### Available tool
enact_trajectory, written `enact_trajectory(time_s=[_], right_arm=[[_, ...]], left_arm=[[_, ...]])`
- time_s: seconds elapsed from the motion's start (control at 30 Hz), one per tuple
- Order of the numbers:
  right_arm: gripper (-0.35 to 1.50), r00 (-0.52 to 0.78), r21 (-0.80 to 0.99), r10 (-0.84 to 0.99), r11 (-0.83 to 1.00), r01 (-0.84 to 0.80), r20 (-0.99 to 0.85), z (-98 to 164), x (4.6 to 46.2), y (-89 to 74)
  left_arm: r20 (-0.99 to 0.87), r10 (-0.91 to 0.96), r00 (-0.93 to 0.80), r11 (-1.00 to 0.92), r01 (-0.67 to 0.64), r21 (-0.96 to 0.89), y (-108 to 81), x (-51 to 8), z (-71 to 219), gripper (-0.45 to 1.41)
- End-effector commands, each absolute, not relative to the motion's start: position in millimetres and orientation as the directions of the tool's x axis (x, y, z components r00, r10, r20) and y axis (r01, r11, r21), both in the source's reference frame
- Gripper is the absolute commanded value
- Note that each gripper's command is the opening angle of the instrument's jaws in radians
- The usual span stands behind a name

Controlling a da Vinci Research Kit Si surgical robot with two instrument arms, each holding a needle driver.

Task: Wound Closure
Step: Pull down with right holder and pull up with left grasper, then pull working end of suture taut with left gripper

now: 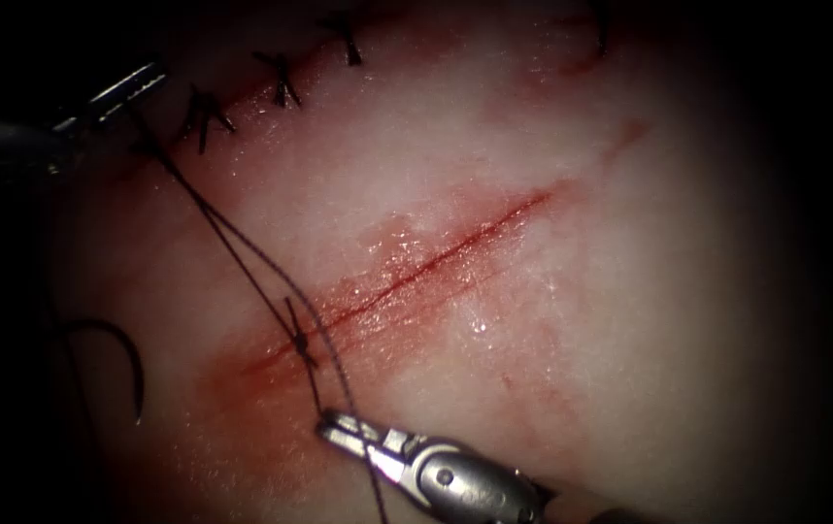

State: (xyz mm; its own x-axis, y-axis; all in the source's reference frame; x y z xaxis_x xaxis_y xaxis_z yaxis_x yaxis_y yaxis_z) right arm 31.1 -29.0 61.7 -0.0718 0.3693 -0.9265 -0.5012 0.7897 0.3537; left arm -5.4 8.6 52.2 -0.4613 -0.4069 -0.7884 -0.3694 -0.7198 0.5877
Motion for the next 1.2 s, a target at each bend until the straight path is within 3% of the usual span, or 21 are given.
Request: enact_trajectory(time_s=[0.03, 0.07, 0.37, 0.7, 0.9, 1.2], right_arm=[[1.06, -0.074, 0.356, 0.371, 0.788, -0.502, -0.926, 62, 32.0, -28.5], [1.16, -0.059, 0.37, 0.396, 0.782, -0.501, -0.916, 61, 32.1, -27.7], [1.35, 0.061, 0.452, 0.536, 0.762, -0.463, -0.842, 57, 31.5, -24.0], [1.31, 0.234, 0.415, 0.55, 0.795, -0.443, -0.802, 56, 33.1, -20.5], [1.4, 0.246, 0.412, 0.555, 0.79, -0.454, -0.794, 58, 34.3, -19.5], [1.38, 0.254, 0.385, 0.526, 0.809, -0.445, -0.812, 59, 36.4, -18.6]], left_arm=[[-0.788, -0.412, -0.457, -0.721, -0.366, 0.589, 9.5, -5.8, 53, -0.45], [-0.829, -0.404, -0.387, -0.771, -0.345, 0.536, 8.1, -6.8, 52, -0.45], [-0.864, -0.42, -0.279, -0.831, -0.265, 0.489, 3.3, -9.8, 51, -0.45], [-0.875, -0.415, -0.249, -0.838, -0.27, 0.475, 0.6, -10.7, 43, -0.45], [-0.873, -0.421, -0.247, -0.835, -0.269, 0.479, -0.2, -11.0, 40, -0.45], [-0.869, -0.43, -0.246, -0.831, -0.268, 0.487, -0.9, -11.3, 39, -0.45]])
